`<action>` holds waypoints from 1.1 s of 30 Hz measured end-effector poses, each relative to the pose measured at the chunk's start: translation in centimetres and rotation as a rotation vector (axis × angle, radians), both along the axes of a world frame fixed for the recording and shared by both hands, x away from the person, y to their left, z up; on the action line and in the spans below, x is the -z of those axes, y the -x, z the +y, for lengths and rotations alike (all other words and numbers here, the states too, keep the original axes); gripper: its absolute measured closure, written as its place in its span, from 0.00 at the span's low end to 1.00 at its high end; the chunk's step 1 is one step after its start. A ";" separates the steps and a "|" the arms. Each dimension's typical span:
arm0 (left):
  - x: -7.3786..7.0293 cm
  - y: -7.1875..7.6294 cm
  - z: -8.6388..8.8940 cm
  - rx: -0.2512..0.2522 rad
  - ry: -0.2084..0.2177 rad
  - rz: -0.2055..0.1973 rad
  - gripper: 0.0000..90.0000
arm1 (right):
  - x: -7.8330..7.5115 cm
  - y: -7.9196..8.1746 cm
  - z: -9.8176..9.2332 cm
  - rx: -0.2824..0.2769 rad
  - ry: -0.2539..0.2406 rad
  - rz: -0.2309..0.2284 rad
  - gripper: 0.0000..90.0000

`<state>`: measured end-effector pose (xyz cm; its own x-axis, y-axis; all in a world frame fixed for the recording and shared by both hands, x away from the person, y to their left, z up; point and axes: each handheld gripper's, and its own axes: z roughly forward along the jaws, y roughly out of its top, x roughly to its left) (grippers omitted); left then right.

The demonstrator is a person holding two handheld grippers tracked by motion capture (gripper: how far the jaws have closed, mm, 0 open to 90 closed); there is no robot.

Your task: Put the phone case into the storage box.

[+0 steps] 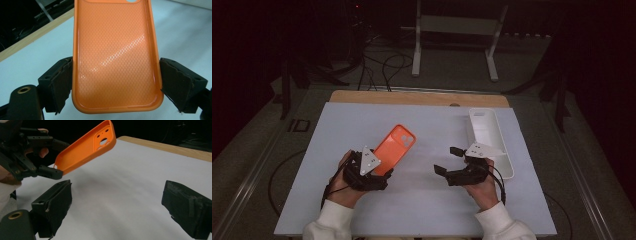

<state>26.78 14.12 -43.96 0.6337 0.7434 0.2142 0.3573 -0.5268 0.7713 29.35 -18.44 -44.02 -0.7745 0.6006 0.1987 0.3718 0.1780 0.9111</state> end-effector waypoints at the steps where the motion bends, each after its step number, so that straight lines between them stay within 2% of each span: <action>1: 0.0 0.0 0.0 0.002 -0.005 -0.001 0.18 | 0.0 -0.1 0.1 -0.004 -0.002 0.005 0.10; 17: -0.7 0.4 -1.5 0.054 -0.022 -0.029 0.18 | -0.9 -1.9 2.4 -0.064 -0.027 0.043 0.10; 33: -1.1 1.1 -3.1 0.112 -0.003 -0.046 0.18 | -0.3 -3.4 4.5 -0.124 -0.057 0.129 0.10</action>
